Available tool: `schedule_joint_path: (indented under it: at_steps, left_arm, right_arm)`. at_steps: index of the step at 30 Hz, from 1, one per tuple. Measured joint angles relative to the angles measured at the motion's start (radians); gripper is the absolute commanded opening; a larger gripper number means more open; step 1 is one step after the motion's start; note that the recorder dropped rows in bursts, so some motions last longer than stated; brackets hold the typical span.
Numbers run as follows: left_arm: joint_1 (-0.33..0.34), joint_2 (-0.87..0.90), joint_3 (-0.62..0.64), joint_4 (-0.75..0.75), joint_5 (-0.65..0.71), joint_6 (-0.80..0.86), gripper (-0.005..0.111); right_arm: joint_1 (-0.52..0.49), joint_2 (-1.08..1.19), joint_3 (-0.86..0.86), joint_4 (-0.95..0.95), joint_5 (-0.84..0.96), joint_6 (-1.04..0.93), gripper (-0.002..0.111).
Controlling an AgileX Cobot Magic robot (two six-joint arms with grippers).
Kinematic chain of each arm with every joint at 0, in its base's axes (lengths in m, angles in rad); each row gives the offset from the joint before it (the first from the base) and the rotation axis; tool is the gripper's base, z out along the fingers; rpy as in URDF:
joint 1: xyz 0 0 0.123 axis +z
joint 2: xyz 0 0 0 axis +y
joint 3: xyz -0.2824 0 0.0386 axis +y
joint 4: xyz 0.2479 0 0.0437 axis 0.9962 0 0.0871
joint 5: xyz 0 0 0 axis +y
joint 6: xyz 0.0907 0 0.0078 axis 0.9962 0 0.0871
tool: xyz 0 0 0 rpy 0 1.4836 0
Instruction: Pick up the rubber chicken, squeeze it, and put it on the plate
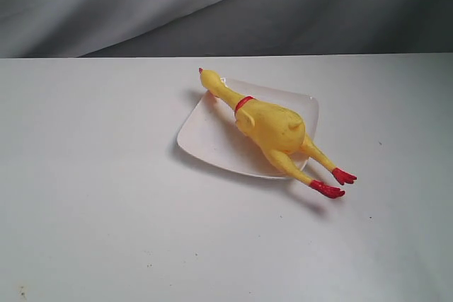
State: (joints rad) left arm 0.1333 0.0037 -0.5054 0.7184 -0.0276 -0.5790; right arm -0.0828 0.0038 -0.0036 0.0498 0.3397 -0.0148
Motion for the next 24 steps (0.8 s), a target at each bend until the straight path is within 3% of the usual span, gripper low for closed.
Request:
schedule_joint_path:
  at_steps: [4,7,14,24]
  left_arm:
    - [0.0,0.0,0.0,-0.396,0.007,0.388,0.0]
    - [0.0,0.0,0.0,-0.533,0.028,0.526,0.0]
    - [0.0,0.0,0.025,-0.591,0.058,0.565,0.0]
    - [0.0,0.0,0.249,-0.591,0.116,0.512,0.0]
  right_arm:
    - [0.0,0.0,0.0,0.0,0.0,0.0,0.0]
    - [0.0,0.0,0.0,0.0,0.0,0.0,0.0]
    - [0.0,0.0,0.0,0.0,0.0,0.0,0.0]
    - [0.0,0.0,0.0,0.0,0.0,0.0,0.0]
